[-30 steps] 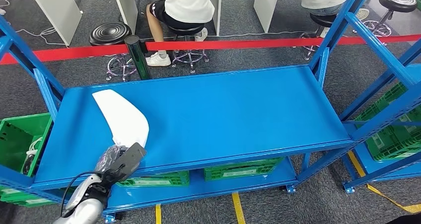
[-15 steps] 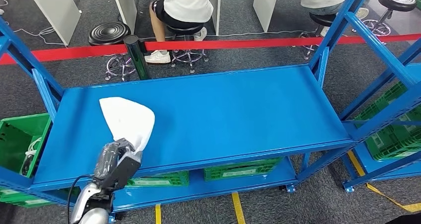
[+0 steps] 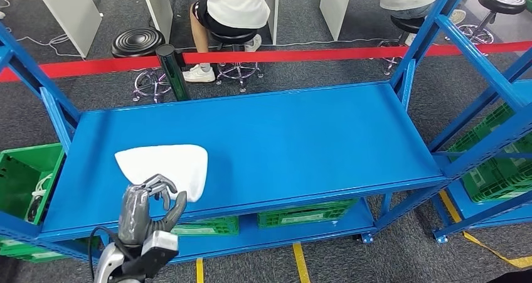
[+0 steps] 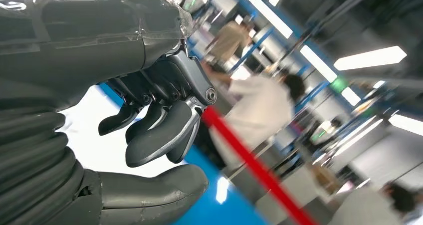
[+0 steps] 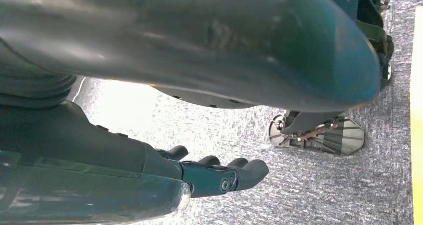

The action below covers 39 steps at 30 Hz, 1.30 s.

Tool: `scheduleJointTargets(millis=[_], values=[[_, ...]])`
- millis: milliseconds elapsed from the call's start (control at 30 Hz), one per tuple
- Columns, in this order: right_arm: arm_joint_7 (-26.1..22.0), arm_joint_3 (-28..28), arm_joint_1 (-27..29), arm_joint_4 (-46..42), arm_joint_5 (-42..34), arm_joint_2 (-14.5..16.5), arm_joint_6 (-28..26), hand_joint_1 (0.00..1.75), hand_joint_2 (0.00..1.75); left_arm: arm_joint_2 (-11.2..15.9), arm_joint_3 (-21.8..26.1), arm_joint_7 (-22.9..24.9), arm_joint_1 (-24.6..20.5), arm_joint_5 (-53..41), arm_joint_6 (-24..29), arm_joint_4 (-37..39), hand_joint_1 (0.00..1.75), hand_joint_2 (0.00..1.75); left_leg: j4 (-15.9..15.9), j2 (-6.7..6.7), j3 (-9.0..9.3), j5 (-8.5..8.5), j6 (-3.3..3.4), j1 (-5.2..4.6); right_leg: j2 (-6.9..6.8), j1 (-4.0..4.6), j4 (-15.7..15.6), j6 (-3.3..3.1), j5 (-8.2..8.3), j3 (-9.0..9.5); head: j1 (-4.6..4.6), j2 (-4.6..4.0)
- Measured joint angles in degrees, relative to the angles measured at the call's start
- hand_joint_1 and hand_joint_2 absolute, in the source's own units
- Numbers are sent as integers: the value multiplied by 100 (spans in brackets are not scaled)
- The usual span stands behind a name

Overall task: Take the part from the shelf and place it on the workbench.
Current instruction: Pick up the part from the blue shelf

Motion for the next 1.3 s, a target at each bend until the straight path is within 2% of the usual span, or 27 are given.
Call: scheduleJointTargets(millis=[300,333,433,467,600,767,833,933,1000,1167,1300], values=[[-11,76,-3,0,39,0,0,0,0,-340,571,-454,347,-182,4,-623,175,175,0,7,1,-5,4,-1,0,0,0,0,-1,0,-1,-1],[-12,79,-3,0,45,0,0,0,0,-373,627,-481,379,-182,3,-660,164,175,0,9,1,-5,4,-1,0,0,0,0,0,0,-2,0],[-12,100,-2,0,54,0,2,0,0,-455,794,-368,451,-179,3,-775,33,175,0,9,2,-5,4,-1,0,0,0,0,0,0,-1,0],[-12,109,-4,0,52,0,3,0,0,-462,821,-250,454,-163,3,-794,0,175,0,8,2,-5,4,-1,0,0,0,0,0,0,0,0],[-20,120,-8,0,34,0,8,0,0,-430,832,229,412,245,2,-797,0,175,0,4,2,-5,4,0,0,0,0,0,0,0,-3,1],[-49,122,-10,0,30,0,22,0,0,-332,756,320,303,986,-72,-763,0,175,0,-10,2,-5,4,0,-1,0,0,0,-1,-1,-3,1],[-50,127,-11,0,54,0,46,0,0,-211,613,616,168,1140,-436,-744,0,175,0,-21,1,-5,4,0,-2,0,0,0,-1,-1,-4,0],[-50,155,-20,0,80,0,101,0,0,62,222,1480,-128,951,-1504,-699,0,175,0,-43,0,-3,4,0,-7,-1,0,0,-1,0,-1,-1],[-50,166,-23,0,87,0,120,0,0,186,-37,1806,-238,826,-1897,-650,0,175,0,-43,0,-3,3,0,-4,-1,0,0,-1,-1,-5,-1],[-50,201,-26,0,104,0,124,0,0,364,-483,1993,-480,702,-2134,-508,0,175,0,-54,-1,-3,4,-1,-5,-2,-1,1,-1,0,-3,1],[-46,231,-29,0,159,0,141,0,0,393,-754,2073,-676,603,-2454,-309,0,175,0,-65,-2,-3,4,-1,-7,-3,-1,2,-3,-1,-9,0]])
